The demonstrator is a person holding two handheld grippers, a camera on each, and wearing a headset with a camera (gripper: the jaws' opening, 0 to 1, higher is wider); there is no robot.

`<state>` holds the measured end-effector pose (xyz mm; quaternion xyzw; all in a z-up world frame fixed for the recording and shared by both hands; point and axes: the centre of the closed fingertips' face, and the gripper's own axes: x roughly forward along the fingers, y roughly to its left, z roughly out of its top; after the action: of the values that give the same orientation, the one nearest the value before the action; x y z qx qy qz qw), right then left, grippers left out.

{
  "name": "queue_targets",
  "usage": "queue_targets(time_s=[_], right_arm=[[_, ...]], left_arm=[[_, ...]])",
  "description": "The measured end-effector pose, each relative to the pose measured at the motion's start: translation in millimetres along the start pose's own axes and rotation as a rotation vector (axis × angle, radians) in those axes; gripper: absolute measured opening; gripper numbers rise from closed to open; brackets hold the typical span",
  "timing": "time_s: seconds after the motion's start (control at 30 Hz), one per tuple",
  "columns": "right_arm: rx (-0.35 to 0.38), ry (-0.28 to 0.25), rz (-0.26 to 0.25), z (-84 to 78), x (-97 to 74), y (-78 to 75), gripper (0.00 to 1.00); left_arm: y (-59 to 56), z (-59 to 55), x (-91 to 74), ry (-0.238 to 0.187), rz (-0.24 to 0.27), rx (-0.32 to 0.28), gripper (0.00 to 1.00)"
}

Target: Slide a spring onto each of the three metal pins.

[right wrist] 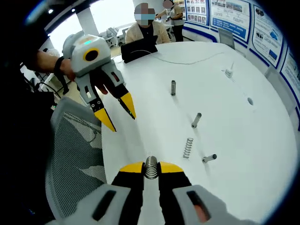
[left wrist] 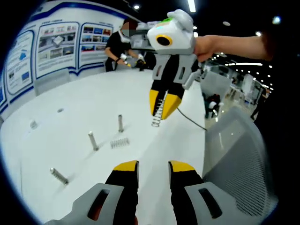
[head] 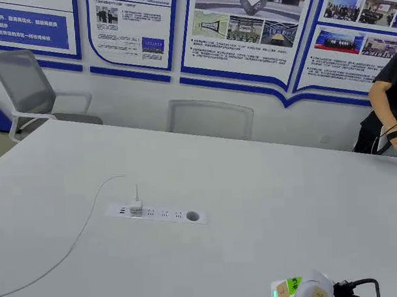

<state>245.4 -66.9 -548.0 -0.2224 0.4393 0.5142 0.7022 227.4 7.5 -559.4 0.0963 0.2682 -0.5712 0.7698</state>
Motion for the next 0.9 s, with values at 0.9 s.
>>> queue_targets(time_s=[0.9], right_arm=[[0.002,0.027,-0.065,19.2,31.7,-62.0,0.13]], left_arm=[[56.0,-30.1,-21.1,0.017,0.193,-0.122,0.48]])
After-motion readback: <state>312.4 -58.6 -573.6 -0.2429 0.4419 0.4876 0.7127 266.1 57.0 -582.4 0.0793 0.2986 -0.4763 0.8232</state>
